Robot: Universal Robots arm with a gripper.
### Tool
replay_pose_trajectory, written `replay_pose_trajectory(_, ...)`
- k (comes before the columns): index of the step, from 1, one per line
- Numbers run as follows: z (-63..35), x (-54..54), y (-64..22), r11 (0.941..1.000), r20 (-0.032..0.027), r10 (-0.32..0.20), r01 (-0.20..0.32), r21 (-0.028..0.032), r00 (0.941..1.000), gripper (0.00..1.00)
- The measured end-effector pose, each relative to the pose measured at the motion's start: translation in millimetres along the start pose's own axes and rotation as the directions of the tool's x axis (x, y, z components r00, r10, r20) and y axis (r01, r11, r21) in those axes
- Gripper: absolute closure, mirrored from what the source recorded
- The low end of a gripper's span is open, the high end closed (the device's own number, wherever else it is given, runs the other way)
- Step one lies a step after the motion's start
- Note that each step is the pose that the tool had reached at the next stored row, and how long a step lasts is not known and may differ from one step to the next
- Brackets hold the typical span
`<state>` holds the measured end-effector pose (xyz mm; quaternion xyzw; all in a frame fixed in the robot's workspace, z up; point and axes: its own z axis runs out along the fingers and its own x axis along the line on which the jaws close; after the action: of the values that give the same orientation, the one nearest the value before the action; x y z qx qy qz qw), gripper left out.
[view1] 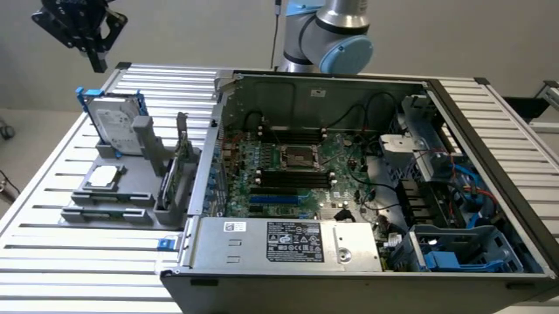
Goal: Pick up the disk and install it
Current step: 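Pick up the disk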
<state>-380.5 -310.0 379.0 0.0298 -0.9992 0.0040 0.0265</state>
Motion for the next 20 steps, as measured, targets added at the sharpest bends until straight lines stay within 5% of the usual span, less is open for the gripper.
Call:
replay_pose_trajectory(5, 0.0, 0.0, 0.0, 0.9959, 0.0004, -0.090, 0.090, 0.0048, 0.9959, 0.89)
replay_pose_trajectory(12, -6.4, 0.6, 0.0, 0.9788, 0.0003, -0.205, 0.205, 0.0111, 0.9788, 0.89)
replay_pose_trajectory(16, -14.4, 1.1, -0.1, 0.9624, 0.0011, -0.271, 0.271, 0.0159, 0.9625, 0.89)
replay_pose_trajectory(20, -20.3, 1.4, -0.1, 0.9401, 0.0005, -0.341, 0.340, 0.0198, 0.9402, 0.89)
